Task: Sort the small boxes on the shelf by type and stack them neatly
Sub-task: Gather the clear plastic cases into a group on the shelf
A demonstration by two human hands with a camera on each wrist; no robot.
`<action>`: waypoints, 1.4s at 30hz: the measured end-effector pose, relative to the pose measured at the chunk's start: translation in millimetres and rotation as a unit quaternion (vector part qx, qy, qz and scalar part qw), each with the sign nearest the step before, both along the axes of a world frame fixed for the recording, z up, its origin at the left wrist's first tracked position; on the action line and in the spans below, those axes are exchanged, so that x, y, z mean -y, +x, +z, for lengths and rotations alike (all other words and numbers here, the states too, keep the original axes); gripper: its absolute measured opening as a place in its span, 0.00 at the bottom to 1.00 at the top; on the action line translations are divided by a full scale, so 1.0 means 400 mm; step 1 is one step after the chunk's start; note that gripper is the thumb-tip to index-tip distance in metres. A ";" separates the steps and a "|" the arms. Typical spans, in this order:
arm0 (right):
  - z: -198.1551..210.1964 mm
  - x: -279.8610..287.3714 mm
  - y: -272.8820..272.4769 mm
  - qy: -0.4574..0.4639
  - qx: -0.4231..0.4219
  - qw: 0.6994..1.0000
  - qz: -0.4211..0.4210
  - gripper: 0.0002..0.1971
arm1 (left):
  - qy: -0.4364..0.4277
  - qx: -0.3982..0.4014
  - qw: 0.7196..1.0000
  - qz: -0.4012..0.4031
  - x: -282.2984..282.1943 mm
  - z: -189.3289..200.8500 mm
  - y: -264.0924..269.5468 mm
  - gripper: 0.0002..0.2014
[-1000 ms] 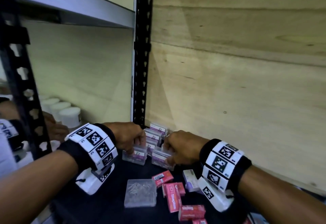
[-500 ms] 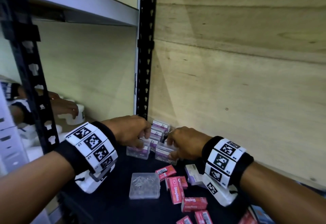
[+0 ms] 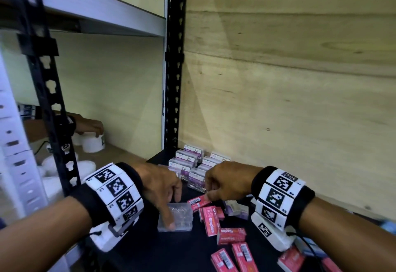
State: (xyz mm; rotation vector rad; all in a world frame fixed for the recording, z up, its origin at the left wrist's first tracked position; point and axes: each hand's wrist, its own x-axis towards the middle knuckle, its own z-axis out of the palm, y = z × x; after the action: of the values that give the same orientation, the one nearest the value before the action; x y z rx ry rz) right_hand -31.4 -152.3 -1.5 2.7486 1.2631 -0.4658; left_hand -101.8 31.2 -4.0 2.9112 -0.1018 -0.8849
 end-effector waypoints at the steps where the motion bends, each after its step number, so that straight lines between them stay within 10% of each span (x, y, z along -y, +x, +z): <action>1: 0.000 0.003 -0.002 -0.004 0.000 1.000 0.000 0.15 | -0.003 -0.001 1.000 0.000 -0.002 -0.001 -0.003 0.33; 30: -0.015 -0.014 -0.052 -0.075 -0.038 0.996 -0.007 0.26 | -0.122 -0.003 0.985 0.126 -0.102 -0.007 -0.020 0.14; 42: -0.020 -0.012 -0.084 -0.073 -0.035 0.997 -0.017 0.27 | 0.048 0.150 0.987 0.034 -0.052 0.049 -0.045 0.17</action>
State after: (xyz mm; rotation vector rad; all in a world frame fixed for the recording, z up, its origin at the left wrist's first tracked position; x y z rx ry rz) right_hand -65.0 -147.6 -9.6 2.6565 1.1489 -0.6352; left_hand -119.9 52.0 15.7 3.0950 0.0204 -0.4472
